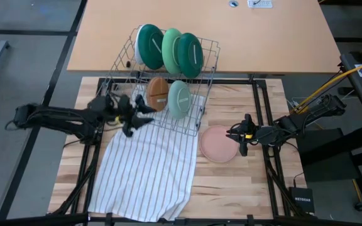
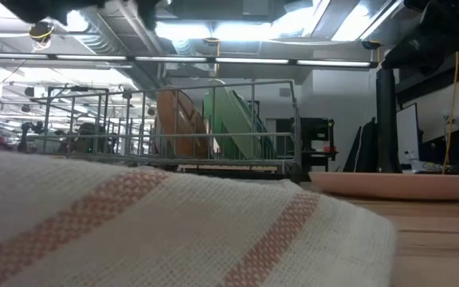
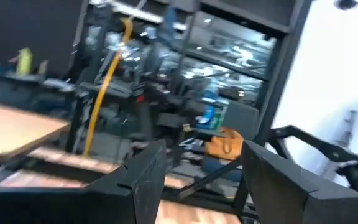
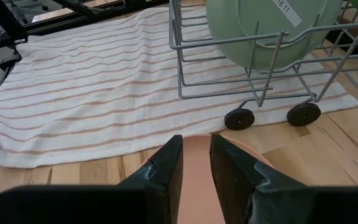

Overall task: Sort dishes
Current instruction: Put the pink plate into the dishwasher rack

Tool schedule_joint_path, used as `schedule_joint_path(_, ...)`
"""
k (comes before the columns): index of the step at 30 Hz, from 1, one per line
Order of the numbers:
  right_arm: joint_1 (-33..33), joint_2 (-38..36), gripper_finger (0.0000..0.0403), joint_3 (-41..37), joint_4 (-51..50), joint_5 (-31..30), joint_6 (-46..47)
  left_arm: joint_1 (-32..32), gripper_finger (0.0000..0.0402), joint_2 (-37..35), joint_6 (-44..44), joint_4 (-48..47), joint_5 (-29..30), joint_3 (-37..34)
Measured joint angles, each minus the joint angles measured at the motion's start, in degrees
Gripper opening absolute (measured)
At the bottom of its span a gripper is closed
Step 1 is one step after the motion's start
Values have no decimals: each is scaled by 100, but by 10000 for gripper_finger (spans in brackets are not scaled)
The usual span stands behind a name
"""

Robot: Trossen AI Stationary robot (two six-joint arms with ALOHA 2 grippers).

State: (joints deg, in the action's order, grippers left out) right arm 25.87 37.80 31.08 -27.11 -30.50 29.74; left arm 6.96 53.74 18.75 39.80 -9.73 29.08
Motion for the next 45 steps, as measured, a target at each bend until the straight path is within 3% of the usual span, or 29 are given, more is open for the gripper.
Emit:
schedule_joint_path(5, 0, -2, 85, 1, 0, -5, 0, -1050, 198, 981, -887, 117, 662, 618)
schedule_joint_path(9, 0, -2, 85, 1, 2, 2, 0, -1523, 198, 1983, -1559, -9, 890, 1391)
schedule_joint_path(19, 0, -2, 85, 1, 7, 113, 66, -1903, 198, 4450, -3040, -2560, 1259, 3979)
schedule_joint_path(28, 0, -2, 85, -1, 4, 312, 68, -2128, 198, 6193, -4143, -3676, 1495, 5725)
schedule_joint_path(35, 0, -2, 85, 0, 6, 312, 68, -2144, 198, 6901, -4465, -3770, 1937, 6126)
schedule_joint_path(45, 0, 0, 85, 1, 3, 312, 66, -1916, 198, 7398, -3826, -3837, 1935, 6126)
